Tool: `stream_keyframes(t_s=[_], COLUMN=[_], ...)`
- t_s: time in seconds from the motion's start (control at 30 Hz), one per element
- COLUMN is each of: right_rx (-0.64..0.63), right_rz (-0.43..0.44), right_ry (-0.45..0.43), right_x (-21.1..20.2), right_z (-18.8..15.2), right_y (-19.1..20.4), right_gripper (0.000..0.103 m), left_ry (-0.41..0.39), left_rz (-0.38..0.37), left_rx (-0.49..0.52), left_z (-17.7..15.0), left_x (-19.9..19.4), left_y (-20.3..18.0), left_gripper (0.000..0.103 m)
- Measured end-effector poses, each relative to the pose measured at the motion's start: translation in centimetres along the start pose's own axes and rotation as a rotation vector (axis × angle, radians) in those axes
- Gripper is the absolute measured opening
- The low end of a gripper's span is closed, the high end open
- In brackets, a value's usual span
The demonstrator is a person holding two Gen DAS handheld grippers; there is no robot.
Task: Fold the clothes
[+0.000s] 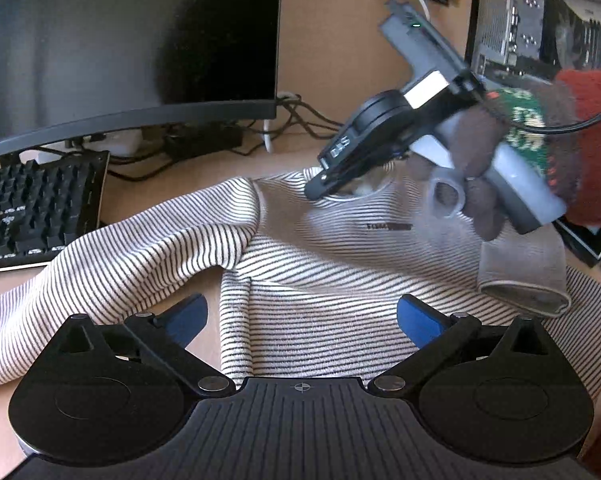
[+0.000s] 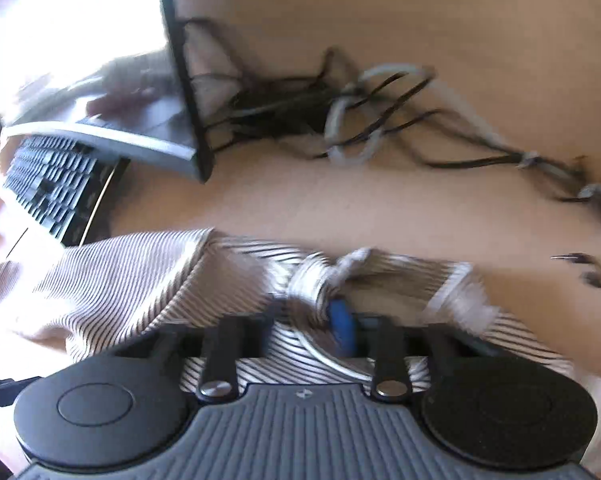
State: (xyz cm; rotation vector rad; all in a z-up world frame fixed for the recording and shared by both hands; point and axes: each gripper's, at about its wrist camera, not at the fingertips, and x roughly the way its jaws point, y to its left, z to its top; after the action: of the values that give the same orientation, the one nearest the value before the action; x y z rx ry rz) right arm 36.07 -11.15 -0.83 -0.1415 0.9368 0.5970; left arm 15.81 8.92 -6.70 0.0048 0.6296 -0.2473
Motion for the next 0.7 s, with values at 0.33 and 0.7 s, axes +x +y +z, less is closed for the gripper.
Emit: stream_keyframes(t_s=[0.33, 0.7], right_rx=[-0.23, -0.088], right_rz=[-0.229, -0.09], right_ry=[-0.075, -0.144], right_x=[3.6, -5.9], right_z=[2.6, -2.6], right_y=[0.0, -0.9], right_gripper=[0.0, 0.041], left_ry=[0.043, 0.098], left_rz=[0.027, -0.03], left_rx=[-0.03, -0.042], left_z=[-0.1, 0.1], left_x=[0.2, 0.8], left_y=[0.4, 1.2], left_gripper=[0.103, 0.103])
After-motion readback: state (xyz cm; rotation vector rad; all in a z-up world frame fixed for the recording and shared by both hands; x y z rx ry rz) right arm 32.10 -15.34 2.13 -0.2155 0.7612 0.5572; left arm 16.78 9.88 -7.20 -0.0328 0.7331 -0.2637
